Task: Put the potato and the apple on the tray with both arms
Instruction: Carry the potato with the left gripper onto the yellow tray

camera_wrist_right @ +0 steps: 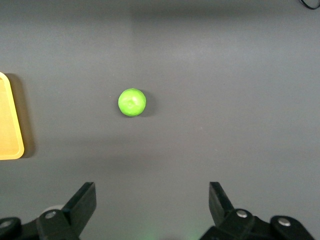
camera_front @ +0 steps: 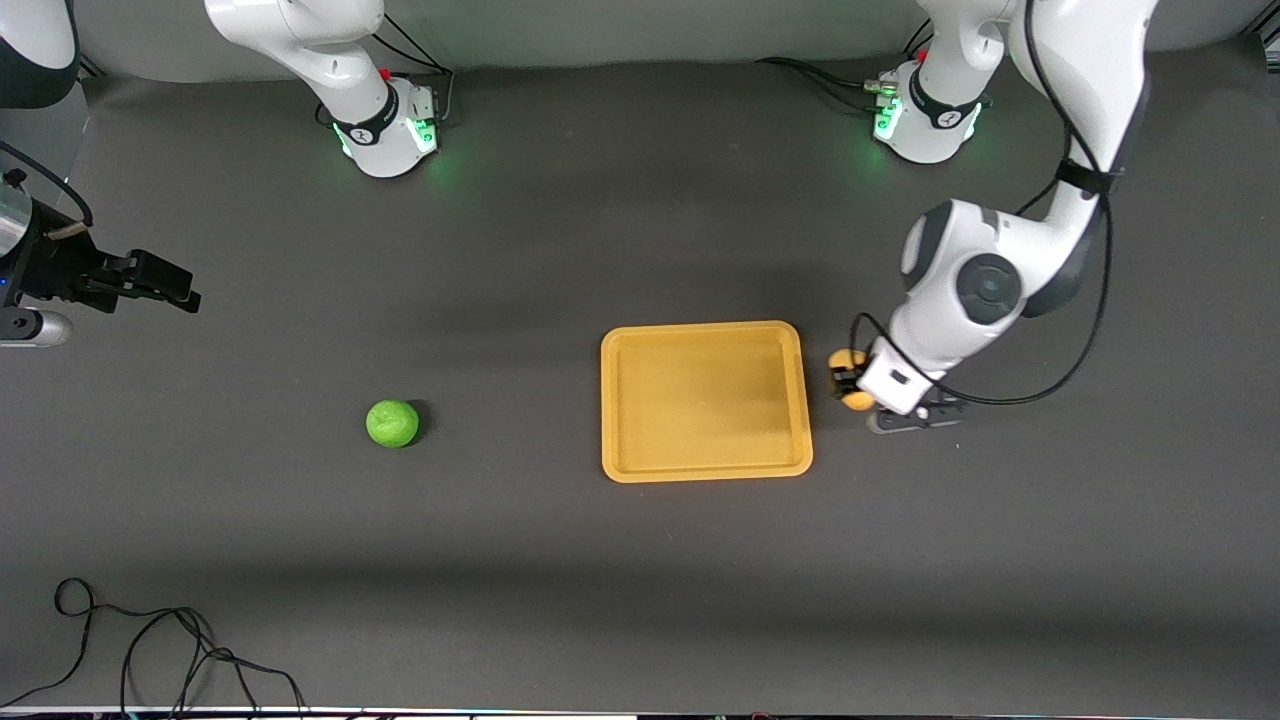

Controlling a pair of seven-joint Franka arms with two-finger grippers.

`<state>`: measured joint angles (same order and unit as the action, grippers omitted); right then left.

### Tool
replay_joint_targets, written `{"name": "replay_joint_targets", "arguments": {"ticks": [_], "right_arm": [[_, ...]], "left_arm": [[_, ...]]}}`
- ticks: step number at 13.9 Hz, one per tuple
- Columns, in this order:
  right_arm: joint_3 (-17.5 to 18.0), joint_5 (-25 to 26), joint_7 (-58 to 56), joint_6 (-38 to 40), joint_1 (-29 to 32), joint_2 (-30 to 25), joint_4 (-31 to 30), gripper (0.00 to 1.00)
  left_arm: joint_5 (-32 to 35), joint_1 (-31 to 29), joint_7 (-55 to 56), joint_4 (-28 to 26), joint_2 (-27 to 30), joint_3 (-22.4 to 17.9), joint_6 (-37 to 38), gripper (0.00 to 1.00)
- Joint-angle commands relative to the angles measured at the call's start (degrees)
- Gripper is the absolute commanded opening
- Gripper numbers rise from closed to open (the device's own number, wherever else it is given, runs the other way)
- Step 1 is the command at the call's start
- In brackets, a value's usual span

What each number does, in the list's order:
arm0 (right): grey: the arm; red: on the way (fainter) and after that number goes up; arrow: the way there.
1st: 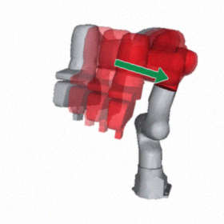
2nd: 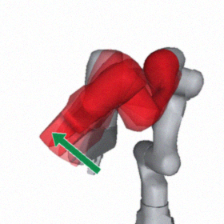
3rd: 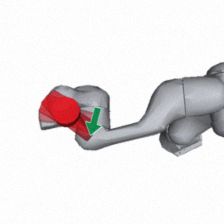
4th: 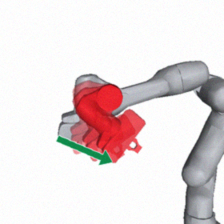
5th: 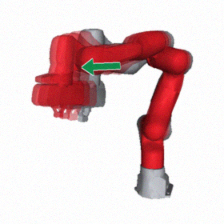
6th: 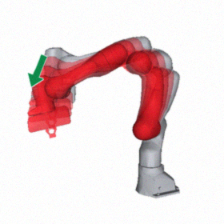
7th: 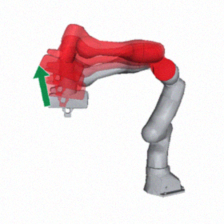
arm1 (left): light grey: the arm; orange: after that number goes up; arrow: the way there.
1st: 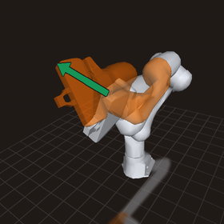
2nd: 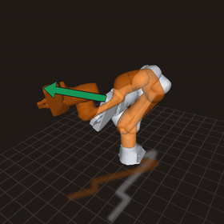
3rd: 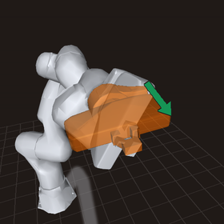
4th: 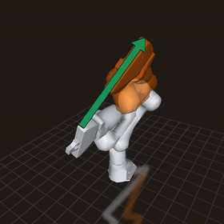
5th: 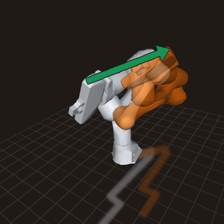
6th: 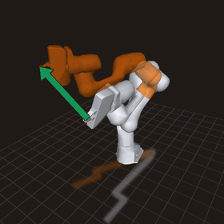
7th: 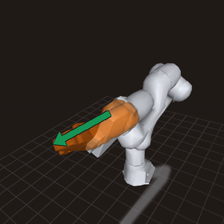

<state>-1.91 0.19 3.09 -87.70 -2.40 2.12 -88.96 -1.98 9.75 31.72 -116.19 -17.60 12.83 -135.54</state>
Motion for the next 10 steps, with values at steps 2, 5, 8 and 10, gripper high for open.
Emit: {"name": "replay_joint_targets", "arguments": {"ticks": [2, 5, 8, 10], "right_arm": [[-0.2, 0.17, 0.86, 0.51, -0.41, 0.08, 0.63, 1.0], [-0.2, 0.17, 0.86, 0.51, -0.41, 0.08, 0.63, 1.0], [-0.29, 0.17, 0.86, 0.51, -0.41, 0.17, 0.63, 1.0], [-0.21, 0.17, 0.86, 0.43, -0.41, 0.17, 0.54, 1.0]], "left_arm": [[3.65, 2.45, 13.34, 5.18, -4.18, 3.51, 1.16, 0.48], [6.62, 7.55, 23.0, 9.31, -9.63, 3.25, -0.69, 0.48], [9.54, 10.2, 28.39, 11.52, -14.73, 3.08, -4.97, 0.48], [11.12, 10.73, 28.48, 10.9, -16.23, 2.03, -8.15, 0.49]]}}
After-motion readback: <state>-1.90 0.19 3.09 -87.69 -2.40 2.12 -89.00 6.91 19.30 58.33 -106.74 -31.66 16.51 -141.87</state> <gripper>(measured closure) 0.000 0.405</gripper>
